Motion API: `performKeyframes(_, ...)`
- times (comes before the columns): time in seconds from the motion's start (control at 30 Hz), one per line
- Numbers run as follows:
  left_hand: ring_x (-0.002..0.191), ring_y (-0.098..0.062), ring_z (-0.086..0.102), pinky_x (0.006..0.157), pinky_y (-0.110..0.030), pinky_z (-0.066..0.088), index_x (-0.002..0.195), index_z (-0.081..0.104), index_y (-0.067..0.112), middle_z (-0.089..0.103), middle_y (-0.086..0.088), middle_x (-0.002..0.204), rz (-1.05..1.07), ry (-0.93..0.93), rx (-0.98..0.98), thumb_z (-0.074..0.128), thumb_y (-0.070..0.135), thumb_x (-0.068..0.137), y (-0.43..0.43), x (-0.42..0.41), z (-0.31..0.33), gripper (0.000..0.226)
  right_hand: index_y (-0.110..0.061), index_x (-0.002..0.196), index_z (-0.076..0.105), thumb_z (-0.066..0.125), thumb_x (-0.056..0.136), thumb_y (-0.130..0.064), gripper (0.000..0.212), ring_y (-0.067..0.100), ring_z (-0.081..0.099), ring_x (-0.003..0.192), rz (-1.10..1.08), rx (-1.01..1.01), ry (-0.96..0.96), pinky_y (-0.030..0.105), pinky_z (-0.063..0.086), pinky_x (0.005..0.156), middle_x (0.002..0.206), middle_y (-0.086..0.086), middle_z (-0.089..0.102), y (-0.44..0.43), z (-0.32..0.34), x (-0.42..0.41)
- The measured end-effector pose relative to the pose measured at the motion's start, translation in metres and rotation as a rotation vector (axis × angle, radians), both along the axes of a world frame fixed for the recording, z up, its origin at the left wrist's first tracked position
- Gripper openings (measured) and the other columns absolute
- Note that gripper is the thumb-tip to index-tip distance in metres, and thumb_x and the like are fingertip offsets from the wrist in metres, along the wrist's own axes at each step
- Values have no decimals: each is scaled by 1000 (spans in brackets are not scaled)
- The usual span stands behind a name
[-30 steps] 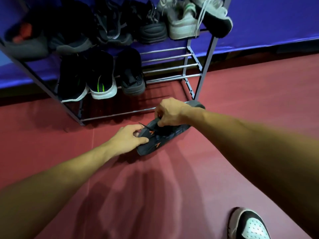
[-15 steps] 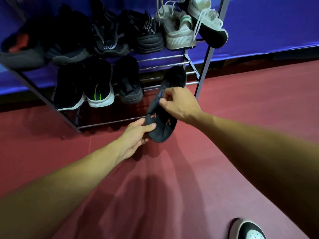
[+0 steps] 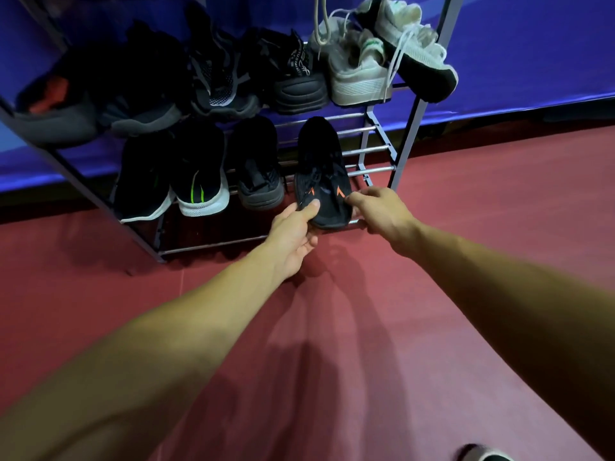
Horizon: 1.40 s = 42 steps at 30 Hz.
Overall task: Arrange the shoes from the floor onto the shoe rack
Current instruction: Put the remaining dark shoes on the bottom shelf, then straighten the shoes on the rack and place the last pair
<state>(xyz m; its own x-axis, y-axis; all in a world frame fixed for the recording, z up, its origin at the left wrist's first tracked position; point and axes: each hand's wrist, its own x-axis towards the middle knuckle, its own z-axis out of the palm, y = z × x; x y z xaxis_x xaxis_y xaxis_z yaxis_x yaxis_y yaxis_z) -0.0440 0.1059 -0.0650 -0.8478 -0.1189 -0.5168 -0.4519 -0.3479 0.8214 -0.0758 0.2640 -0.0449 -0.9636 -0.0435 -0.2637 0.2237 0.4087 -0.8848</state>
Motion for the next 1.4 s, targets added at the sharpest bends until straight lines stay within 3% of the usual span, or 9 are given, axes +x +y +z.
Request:
performKeyframes(0.13, 73, -7, 57, 47, -20, 39, 147, 46, 29, 64, 0, 136, 75, -29, 54, 74, 32, 89, -3, -17, 3, 64, -15, 75, 64, 61, 91, -24, 18, 12, 43, 56, 64, -221, -119, 25, 31, 52, 63, -3, 59, 0, 4, -7)
performKeyframes(0.23, 80, -10, 53, 53, -21, 39, 145, 48, 33, 61, 4, 139, 86, -28, 78, 79, 34, 84, -8, -27, 9, 68, -13, 84, 66, 63, 91, -16, 8, 11, 45, 59, 37, -300, -110, 26, 29, 52, 69, 2, 55, -8, 3, -17)
performKeyframes(0.33, 83, -11, 52, 56, -21, 37, 143, 50, 30, 64, 4, 133, 92, -34, 80, 81, 32, 81, -10, -33, 10, 69, -16, 73, 61, 62, 93, -12, 20, 10, 43, 54, -12, -331, -92, 21, 30, 47, 60, -2, 48, -18, 1, -29)
performKeyframes(0.5, 70, -9, 58, 54, -22, 34, 106, 60, 31, 63, 5, 87, 93, -10, 26, 81, 25, 81, -9, -39, 3, 33, -16, 70, 56, 66, 92, -18, 24, 11, 42, 50, -96, -256, -45, 24, 33, 48, 59, -1, 49, -30, -11, -45)
performKeyframes(0.63, 76, -9, 56, 56, -21, 34, 80, 52, 27, 63, 6, 81, 86, -4, -62, 76, 20, 86, -5, -39, 3, 25, -12, 80, 65, 70, 90, -23, 16, 13, 49, 54, -141, -161, -66, 25, 36, 52, 64, 0, 57, -38, -13, -52)
performKeyframes(0.8, 62, -6, 55, 48, -19, 33, 82, 63, 20, 64, 5, 76, 12, -66, -223, 73, 29, 88, -7, -30, 18, 15, 1, 98, 72, 64, 91, -30, 33, 30, 66, 81, 47, 222, -70, 35, 49, 69, 94, 17, 74, -41, 10, -61)
performKeyframes(0.93, 61, -7, 56, 48, -19, 34, 82, 66, 18, 66, 4, 76, -12, -17, -312, 68, 33, 92, -14, -22, 40, 18, -6, 76, 59, 59, 92, -32, 31, 31, 58, 84, 179, 532, 29, 30, 38, 68, 88, 14, 62, -41, 42, -51)
performKeyframes(1.13, 65, -8, 59, 52, -21, 37, 89, 64, 22, 66, 5, 79, -116, 54, -449, 62, 35, 95, -28, -9, 83, 15, -13, 84, 59, 57, 88, -31, 19, 36, 65, 97, 239, 598, 171, 30, 39, 69, 102, 19, 70, -56, 79, -29)
performKeyframes(1.4, 63, -8, 56, 52, -19, 38, 89, 67, 17, 66, 4, 79, -35, 152, -507, 59, 31, 96, -68, 17, 159, 18, -8, 61, 56, 60, 87, -31, 34, 30, 58, 69, 178, 495, 220, 31, 36, 56, 64, 9, 60, -74, 149, -2)
